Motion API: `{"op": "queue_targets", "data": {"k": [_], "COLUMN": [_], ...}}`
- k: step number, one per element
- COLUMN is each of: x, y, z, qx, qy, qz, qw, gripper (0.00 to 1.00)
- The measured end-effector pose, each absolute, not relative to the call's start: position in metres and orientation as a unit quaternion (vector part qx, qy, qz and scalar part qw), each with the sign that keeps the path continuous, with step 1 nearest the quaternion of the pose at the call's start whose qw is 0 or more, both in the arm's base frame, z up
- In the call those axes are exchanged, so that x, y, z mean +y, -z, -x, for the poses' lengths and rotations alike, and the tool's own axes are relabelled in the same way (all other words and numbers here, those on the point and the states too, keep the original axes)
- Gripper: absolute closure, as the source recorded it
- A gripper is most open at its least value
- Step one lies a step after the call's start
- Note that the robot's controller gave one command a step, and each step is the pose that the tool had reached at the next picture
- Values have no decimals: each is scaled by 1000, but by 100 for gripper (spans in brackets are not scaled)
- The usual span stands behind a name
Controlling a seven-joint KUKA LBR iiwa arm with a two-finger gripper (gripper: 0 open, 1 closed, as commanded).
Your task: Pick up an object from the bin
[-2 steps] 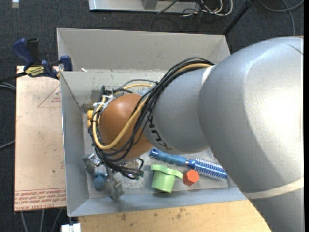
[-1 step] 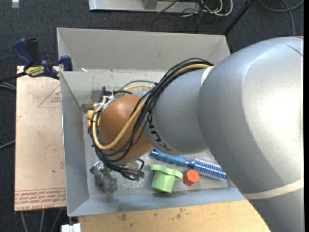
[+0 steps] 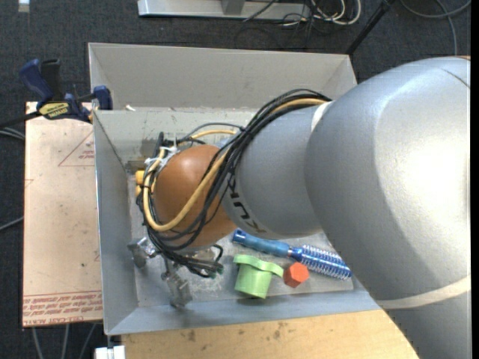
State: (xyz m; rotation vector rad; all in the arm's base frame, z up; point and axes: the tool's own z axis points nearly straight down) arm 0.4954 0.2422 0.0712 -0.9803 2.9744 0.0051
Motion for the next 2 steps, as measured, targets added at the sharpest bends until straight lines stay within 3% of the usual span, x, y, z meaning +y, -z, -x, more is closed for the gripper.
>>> {"op": "queue_targets", "data": {"k": [1, 2], "x": [225, 148], "y": [-183, -158], "z": [-512, -538], "qx": [983, 983], "qy": [-1, 2], "qz": [186, 186], "qw": [4, 0], "gripper": [0, 0]}}
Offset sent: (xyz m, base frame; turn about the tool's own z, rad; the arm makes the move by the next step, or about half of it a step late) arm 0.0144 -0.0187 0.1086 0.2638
